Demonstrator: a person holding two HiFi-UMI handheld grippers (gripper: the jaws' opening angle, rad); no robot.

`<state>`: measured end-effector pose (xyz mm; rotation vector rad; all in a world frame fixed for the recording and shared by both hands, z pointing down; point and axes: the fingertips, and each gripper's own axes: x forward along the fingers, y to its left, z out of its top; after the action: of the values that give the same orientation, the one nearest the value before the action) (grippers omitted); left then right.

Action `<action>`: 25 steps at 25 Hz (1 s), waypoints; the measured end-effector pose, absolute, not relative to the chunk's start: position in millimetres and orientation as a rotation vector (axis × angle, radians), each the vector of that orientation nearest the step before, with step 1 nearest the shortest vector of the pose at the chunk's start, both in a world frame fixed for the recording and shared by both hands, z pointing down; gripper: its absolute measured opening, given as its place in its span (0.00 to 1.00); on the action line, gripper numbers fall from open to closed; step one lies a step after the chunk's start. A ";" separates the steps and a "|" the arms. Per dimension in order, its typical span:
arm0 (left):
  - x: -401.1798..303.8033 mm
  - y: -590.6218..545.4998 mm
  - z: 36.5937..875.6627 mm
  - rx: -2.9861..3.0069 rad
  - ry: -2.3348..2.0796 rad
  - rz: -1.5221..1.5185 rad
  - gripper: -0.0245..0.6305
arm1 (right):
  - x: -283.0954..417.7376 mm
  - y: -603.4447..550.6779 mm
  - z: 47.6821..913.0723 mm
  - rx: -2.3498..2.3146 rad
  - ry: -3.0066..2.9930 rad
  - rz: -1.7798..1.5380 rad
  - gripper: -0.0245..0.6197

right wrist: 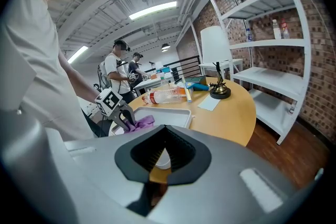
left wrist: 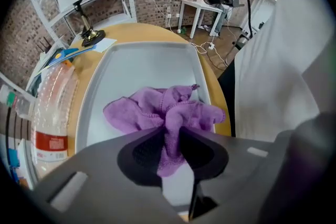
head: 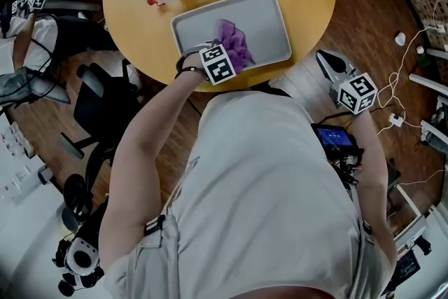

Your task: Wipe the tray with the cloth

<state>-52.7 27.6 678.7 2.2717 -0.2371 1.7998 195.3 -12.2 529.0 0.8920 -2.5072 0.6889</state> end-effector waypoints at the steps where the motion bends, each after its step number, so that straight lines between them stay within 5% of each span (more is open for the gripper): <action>1: -42.2 24.1 679.8 2.280 -0.220 1.812 0.18 | 196.1 -11.8 529.9 0.895 -2.505 0.692 0.04; 25: 104.2 -5.8 689.6 2.378 -0.049 1.840 0.18 | 216.1 -6.7 537.4 0.943 -2.458 0.725 0.04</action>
<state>104.2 -5.8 689.6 2.3777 -0.0488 1.8399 216.1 -6.7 537.4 0.9431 -2.4583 0.7248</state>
